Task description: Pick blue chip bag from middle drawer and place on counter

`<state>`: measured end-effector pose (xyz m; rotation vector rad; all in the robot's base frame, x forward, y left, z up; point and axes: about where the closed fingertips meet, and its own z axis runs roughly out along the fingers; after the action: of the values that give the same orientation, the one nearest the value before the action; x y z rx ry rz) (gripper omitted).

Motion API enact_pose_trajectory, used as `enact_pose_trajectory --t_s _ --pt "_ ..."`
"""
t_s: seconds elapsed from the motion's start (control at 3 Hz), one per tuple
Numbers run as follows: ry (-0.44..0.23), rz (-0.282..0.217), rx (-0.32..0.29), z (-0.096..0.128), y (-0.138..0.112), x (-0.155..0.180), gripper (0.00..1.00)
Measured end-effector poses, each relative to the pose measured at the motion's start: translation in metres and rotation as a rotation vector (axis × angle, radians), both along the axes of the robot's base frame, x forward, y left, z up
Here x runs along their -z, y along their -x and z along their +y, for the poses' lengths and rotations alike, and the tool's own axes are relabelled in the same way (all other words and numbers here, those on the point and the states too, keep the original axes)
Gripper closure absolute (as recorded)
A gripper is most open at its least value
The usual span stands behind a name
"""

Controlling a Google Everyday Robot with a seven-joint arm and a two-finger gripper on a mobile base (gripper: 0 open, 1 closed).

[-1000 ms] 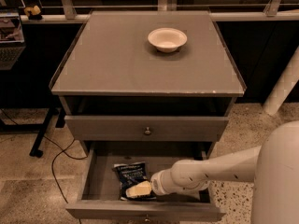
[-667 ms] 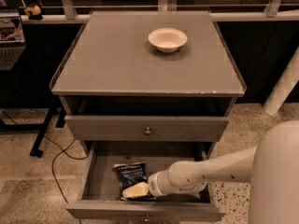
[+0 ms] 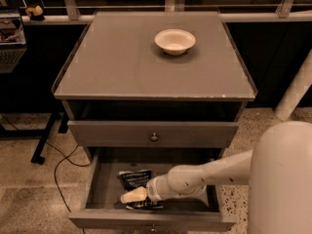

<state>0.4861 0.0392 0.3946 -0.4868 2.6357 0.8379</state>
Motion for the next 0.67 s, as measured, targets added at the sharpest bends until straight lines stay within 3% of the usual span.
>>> enact_pose_trajectory --t_s 0.33,0.67 --pt "0.013 0.005 -0.027 0.011 -0.0024 0.0109 0.0" --pt "0.013 0.005 -0.029 0.0118 -0.0022 0.011 0.19"
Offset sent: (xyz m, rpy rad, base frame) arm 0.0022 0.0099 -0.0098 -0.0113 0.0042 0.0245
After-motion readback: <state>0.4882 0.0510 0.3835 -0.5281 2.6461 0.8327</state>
